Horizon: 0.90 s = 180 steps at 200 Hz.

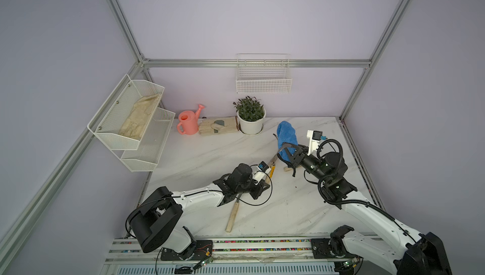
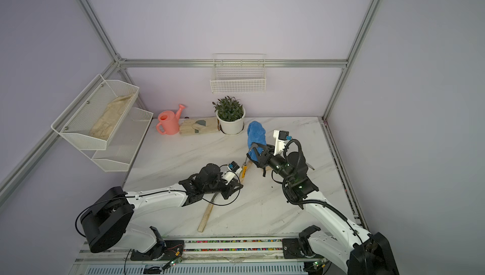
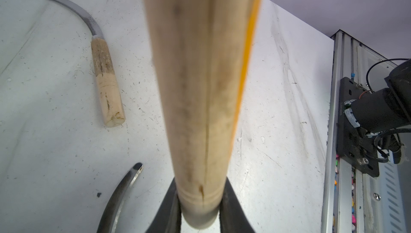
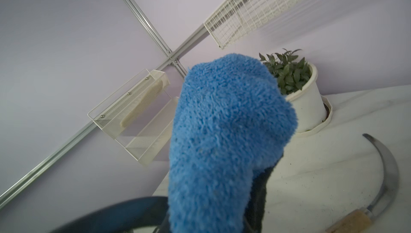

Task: Wipe small sickles with rags
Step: Wipe the small sickle.

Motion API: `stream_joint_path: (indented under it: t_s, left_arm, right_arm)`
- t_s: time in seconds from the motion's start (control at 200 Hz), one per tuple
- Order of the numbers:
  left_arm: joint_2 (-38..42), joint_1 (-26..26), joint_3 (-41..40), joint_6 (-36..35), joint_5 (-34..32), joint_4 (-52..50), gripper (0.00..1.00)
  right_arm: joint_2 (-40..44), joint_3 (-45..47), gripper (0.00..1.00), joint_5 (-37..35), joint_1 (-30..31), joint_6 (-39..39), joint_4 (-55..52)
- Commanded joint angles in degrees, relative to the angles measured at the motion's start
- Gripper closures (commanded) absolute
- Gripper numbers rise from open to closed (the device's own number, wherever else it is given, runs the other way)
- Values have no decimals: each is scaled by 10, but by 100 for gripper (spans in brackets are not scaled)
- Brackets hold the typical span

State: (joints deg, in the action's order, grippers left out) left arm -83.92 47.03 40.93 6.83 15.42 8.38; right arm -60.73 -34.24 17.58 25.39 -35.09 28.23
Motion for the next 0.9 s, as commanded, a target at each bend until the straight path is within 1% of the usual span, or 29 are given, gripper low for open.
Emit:
stream_joint_path:
  t_s: [0.0,0.095,0.195,0.49,0.64,0.745,0.895]
  left_arm:
    - [-1,4,36,-5,-2,22,100]
    - [-1,4,36,-6,-3,22,100]
    - [0,4,36,-7,-6,22,100]
    - [-4,4,38,-8,-9,19,100]
    - [-5,4,37,-8,-8,20,100]
    - [-5,4,38,-8,-5,19,100]
    - [-1,5,37,-7,-5,20,100]
  right_arm:
    - [-30,20,100,35,3,-21,61]
    - [-44,24,100,45,4,-22,73]
    - [-26,18,100,40,5,-14,52]
    - [130,-31,100,0,5,20,-69]
    - [180,-34,100,-11,5,27,-99]
    - [179,-27,100,-10,5,24,-94]
    - [130,-24,100,-2,5,18,-70]
